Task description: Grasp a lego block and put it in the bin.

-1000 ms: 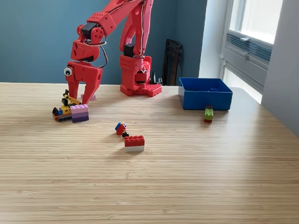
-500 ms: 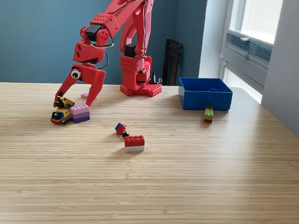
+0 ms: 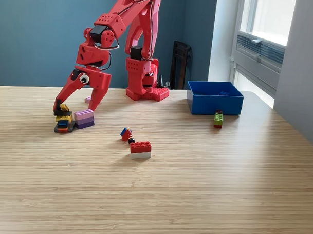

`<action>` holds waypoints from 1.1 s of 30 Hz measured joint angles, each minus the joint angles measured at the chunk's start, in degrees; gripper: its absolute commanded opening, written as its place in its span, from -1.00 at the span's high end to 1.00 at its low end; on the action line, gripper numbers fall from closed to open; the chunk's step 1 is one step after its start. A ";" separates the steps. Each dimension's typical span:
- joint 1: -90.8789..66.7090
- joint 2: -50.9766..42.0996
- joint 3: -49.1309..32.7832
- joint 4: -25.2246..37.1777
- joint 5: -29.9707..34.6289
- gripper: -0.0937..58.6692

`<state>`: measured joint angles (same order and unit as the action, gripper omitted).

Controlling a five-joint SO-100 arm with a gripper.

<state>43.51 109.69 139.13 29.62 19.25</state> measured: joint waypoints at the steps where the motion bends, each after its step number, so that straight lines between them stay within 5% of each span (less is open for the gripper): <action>1: 0.00 0.00 0.00 0.00 -0.53 -0.24; 11: 1.85 -0.09 -5.01 2.55 -5.10 -0.38; 15: 1.41 -0.09 -12.22 14.59 -4.57 -0.38; 18: 1.32 -0.09 -16.61 18.11 -4.13 -0.38; 33: -1.93 -0.53 -20.57 13.36 0.97 -0.30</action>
<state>41.57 109.16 118.56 42.98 20.21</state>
